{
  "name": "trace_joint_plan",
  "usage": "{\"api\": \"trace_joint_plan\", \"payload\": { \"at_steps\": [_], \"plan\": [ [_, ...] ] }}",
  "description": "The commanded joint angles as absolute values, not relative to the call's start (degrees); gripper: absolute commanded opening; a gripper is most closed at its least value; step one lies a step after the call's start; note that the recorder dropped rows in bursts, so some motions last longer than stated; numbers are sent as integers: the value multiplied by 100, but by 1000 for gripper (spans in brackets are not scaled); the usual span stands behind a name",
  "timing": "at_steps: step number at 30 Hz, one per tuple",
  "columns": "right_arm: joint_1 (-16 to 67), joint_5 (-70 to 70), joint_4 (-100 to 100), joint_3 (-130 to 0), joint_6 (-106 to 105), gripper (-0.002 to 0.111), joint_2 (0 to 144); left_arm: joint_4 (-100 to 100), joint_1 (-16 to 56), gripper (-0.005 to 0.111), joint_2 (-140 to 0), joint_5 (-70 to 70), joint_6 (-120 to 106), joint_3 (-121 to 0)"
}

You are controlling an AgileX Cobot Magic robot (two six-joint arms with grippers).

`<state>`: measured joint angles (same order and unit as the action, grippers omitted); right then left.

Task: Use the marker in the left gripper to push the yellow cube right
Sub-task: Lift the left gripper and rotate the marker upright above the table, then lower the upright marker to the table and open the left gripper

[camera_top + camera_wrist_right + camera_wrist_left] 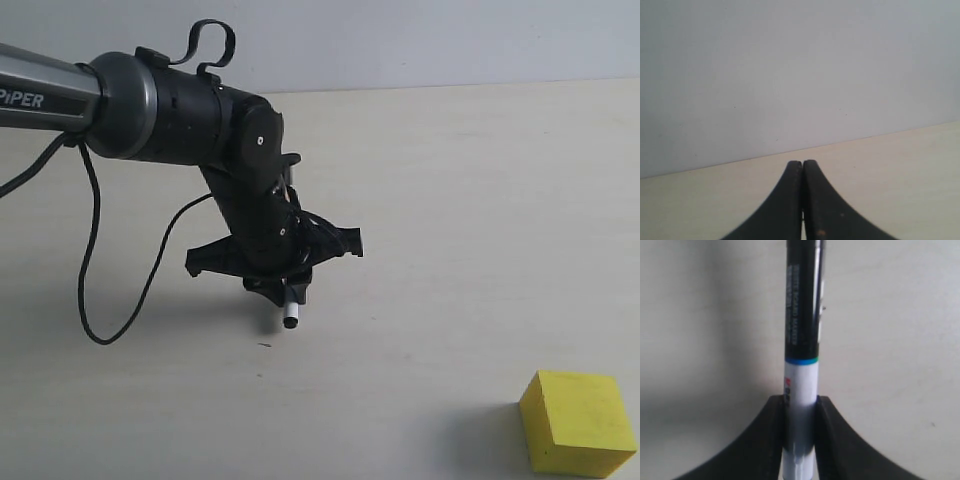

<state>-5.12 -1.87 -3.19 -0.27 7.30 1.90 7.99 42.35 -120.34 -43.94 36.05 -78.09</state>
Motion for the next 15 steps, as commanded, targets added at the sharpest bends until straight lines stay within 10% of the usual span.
{"api": "trace_joint_plan", "payload": {
  "at_steps": [1,15],
  "plan": [
    [-541,-119,-283,0,738,0,143,881,4216,0,-12142,-4420,3559,-7811],
    [-541,-119,-295,0,738,0,143,1134,4216,0,-12151,-4303,3315,-7811]
  ]
}}
